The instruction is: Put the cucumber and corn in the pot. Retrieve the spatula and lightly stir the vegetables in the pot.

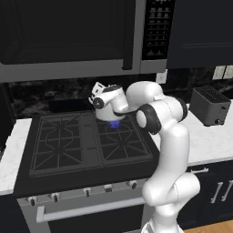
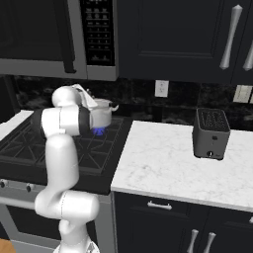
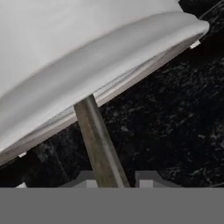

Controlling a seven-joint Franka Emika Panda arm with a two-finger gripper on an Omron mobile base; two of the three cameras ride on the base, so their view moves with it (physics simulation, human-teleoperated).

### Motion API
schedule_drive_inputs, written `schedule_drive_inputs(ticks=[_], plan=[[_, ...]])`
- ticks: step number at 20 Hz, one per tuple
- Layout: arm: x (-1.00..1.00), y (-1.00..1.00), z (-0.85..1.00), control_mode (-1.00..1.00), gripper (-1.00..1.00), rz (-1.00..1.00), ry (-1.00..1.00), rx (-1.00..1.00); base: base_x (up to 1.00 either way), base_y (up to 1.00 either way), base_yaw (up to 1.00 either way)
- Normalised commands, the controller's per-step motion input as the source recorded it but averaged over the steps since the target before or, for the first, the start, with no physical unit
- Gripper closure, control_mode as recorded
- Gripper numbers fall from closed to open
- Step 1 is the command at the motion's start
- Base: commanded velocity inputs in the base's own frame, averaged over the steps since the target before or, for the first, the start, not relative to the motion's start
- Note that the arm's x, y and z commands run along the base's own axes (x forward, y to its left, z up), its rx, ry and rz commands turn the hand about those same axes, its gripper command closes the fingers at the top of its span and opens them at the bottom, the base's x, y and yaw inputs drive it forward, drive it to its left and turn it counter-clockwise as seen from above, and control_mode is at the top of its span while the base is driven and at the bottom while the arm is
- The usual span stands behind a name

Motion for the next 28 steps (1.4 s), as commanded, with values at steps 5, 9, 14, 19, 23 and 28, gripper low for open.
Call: schedule_drive_inputs(ticks=[5,9,14,19,23,28], plan=[[0.12,-0.01,-0.55,-1.0,1.0,0.0,0.05,0.04,0.0,0.0,0.0],[-0.13,0.0,-0.26,-1.0,1.0,0.0,0.0,0.0,0.0,0.0,0.0],[-0.17,0.0,-0.13,-1.0,1.0,0.0,0.0,0.0,0.0,0.0,0.0],[-0.08,0.0,0.01,-1.0,1.0,0.0,0.0,0.0,0.0,0.0,0.0],[-0.23,0.0,0.01,-1.0,1.0,0.0,0.0,0.0,0.0,0.0,0.0],[-0.3,0.0,0.15,-1.0,1.0,0.0,-0.02,0.0,0.0,0.0,0.0]])
